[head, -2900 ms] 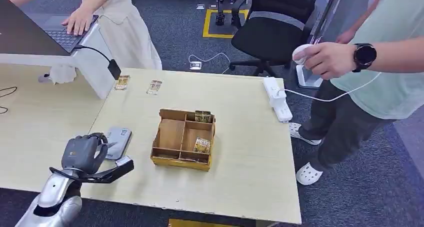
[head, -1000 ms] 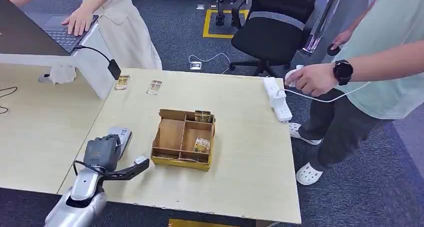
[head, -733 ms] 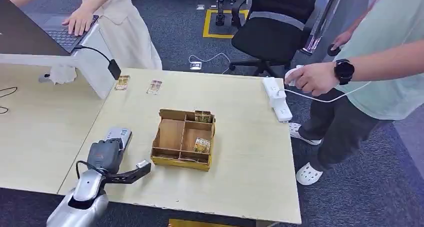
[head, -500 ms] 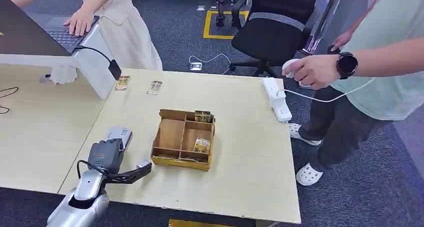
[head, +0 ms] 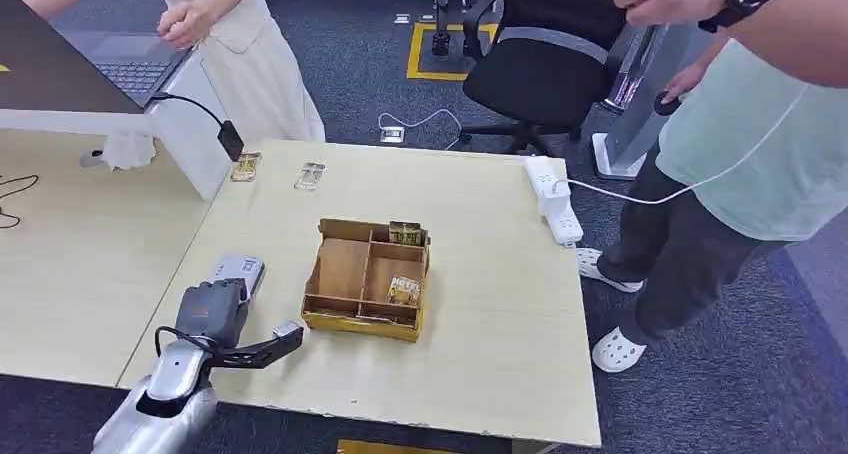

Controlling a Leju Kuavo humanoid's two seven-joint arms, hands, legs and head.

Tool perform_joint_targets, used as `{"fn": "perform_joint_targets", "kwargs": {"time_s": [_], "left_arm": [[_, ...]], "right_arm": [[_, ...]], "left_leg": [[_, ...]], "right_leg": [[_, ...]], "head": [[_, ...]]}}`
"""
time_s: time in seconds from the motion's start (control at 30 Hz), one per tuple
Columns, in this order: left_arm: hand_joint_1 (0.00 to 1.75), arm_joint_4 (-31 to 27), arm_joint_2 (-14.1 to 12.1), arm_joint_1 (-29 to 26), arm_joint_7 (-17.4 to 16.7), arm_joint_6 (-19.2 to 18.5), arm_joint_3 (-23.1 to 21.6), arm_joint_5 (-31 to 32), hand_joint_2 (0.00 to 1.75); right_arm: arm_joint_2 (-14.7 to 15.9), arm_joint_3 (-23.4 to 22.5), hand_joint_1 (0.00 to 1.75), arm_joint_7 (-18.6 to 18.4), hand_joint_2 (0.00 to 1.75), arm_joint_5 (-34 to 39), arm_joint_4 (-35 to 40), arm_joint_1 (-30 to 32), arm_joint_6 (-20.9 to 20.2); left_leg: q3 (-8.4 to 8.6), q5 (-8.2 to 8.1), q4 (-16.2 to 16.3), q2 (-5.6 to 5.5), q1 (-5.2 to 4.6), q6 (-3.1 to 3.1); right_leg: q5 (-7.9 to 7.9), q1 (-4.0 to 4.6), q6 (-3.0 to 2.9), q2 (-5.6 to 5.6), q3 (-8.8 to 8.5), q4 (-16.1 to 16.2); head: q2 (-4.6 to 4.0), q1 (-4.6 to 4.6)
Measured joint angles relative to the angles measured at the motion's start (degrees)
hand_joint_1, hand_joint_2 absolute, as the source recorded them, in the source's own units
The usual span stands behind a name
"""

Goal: Pass the card to the sensor for recognition and then transmit it.

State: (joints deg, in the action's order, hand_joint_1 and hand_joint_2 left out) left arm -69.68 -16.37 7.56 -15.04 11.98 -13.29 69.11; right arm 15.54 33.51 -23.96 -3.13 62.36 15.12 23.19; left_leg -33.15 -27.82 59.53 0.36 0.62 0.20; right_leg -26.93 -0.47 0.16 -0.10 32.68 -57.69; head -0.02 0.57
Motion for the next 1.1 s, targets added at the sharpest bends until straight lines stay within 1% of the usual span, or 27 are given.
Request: {"fn": "perform_joint_targets", "kwargs": {"time_s": [0.2,0.77,0.83,0.9,1.0,1.1], "left_arm": [[1.75,0.0,-0.6,0.7,0.5,0.5,0.0,-1.8,1.75],[1.75,0.0,-0.8,0.9,0.6,0.8,0.0,-2.2,1.75],[1.75,0.0,-0.9,1.0,2.4,3.9,0.2,-5.2,1.75],[1.75,-0.7,-1.4,1.9,4.9,5.5,0.7,-9.9,1.75],[1.75,-3.2,-2.6,4.8,8.2,6.8,1.6,-13.9,1.75],[1.75,-5.6,-4.0,8.5,9.9,7.1,1.7,-14.6,1.75]], "right_arm": [[-0.4,-0.9,0.00,0.3,1.75,-0.6,-0.2,0.0,-0.5],[-0.7,-1.3,0.00,0.4,1.75,-0.7,-0.3,0.0,-0.5],[-0.7,-1.4,0.00,0.5,1.75,-1.0,-0.4,0.1,-0.6],[-0.7,-1.4,0.00,0.9,1.75,-1.2,-0.4,0.2,-0.8],[-0.7,-1.5,0.00,1.9,1.75,-1.5,-0.7,0.1,-1.7],[-0.7,-1.6,0.00,3.2,1.75,-1.5,-1.4,-0.2,-2.4]], "left_leg": [[0.01,0.02,0.0,-0.01,0.00,-0.03],[0.02,0.02,0.0,-0.01,0.00,-0.03],[0.02,0.03,0.0,-0.01,0.01,-0.03],[-0.09,0.14,0.0,-0.02,0.04,-0.05],[-0.28,0.20,0.0,-0.05,0.05,-0.09],[-0.32,0.22,0.0,-0.05,0.05,-0.07]], "right_leg": [[0.00,0.00,0.00,-0.01,-0.02,0.0],[0.00,0.00,0.00,-0.01,0.00,0.0],[0.00,0.01,-0.01,-0.01,0.05,0.0],[0.02,0.05,-0.02,-0.04,0.16,0.0],[0.12,0.07,-0.10,-0.08,0.30,0.0],[0.15,0.08,-0.11,-0.08,0.34,0.0]], "head": [[0.00,0.00],[0.00,0.00],[0.00,0.02],[0.00,0.00],[0.00,0.02],[0.00,0.00]]}}
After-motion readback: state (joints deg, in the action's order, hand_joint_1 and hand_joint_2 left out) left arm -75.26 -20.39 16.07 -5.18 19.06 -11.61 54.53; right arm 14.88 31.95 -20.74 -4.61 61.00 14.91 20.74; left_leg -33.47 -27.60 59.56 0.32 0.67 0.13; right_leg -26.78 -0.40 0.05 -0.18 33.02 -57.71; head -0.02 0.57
